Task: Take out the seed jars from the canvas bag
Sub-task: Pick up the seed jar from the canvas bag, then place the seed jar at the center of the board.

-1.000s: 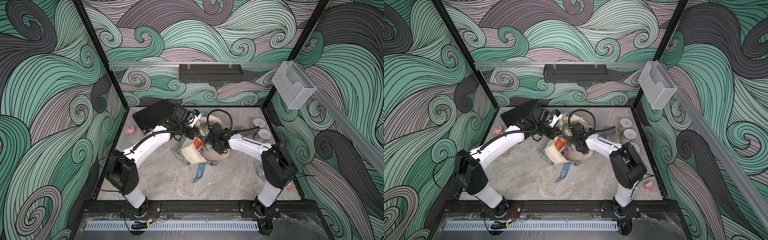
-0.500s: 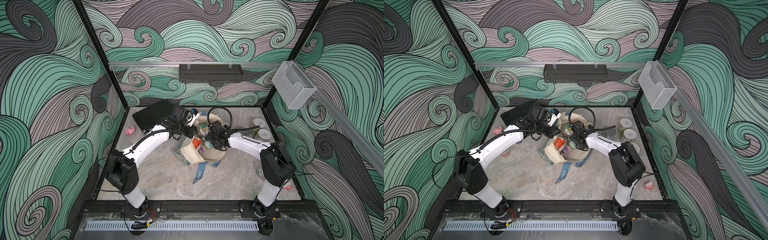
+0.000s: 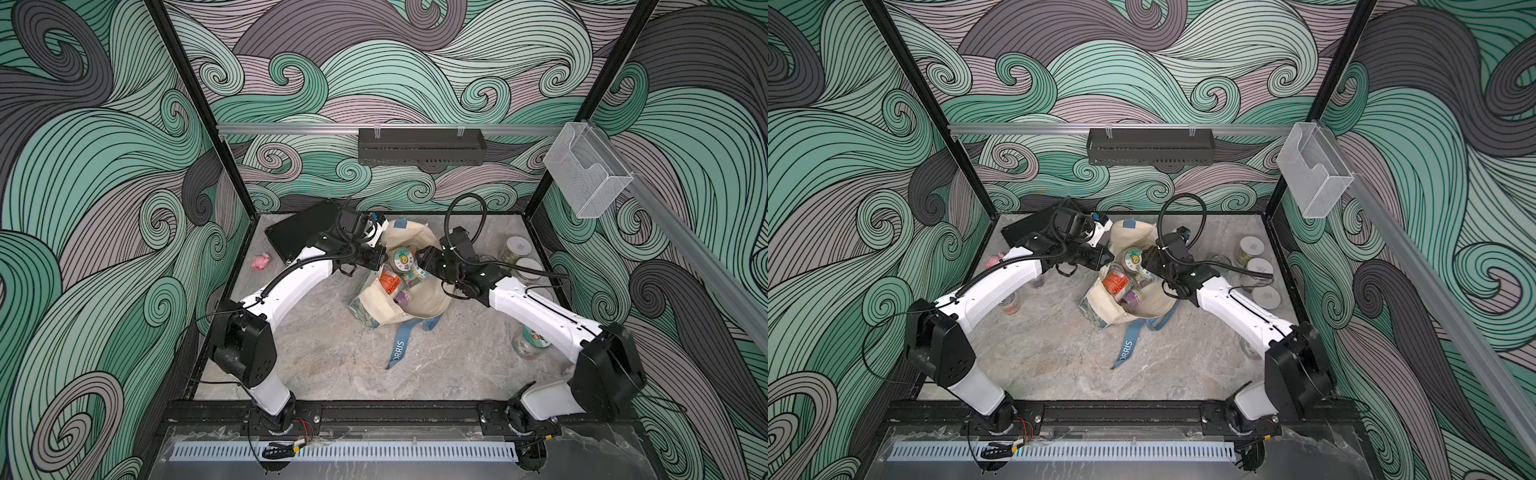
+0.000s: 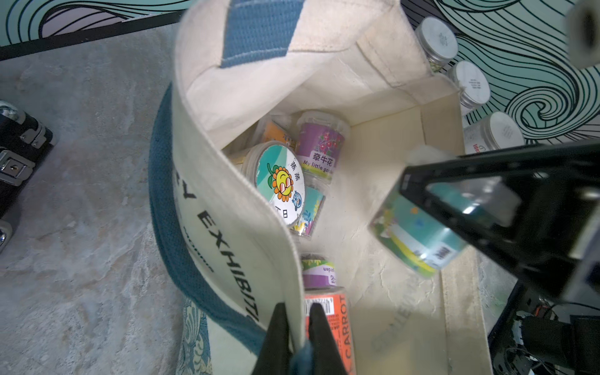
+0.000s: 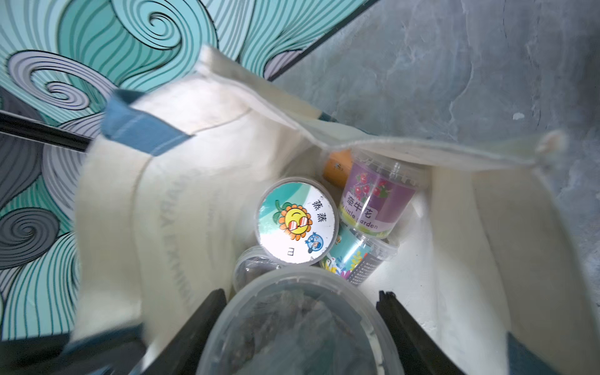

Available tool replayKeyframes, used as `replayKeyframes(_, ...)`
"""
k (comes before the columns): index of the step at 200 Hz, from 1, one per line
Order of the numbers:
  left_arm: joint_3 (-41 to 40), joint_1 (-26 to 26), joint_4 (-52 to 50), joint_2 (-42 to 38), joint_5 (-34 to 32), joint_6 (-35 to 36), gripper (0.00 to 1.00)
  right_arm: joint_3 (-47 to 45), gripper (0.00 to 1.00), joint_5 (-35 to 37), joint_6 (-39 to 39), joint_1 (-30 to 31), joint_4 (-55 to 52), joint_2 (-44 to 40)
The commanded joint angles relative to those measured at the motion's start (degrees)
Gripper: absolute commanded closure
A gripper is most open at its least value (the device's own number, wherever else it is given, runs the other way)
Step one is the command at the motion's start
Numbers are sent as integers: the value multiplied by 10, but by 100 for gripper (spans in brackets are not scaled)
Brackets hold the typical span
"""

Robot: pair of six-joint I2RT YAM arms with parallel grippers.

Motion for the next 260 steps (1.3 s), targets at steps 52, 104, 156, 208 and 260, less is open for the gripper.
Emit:
replayKeyframes(52,23,19,-15,13,-8,-23,90,-46,39,47,-149,-29,-103,-170)
replayKeyframes(104,23,21,-13,11,-3,-25,90,-130,38,54,-143,-129,-142,-259)
replayKeyframes(156,23,21,-13,10,-1,-25,90,-202,38,96,-100,-181,-123,-248)
replayKeyframes(208,23,21,-12,10,0,-25,90,-214,38,123,-48,-212,-73,-145)
replayKeyframes(260,23,21,-12,9,1,-24,90,-209,39,194,-18,-216,-26,-63)
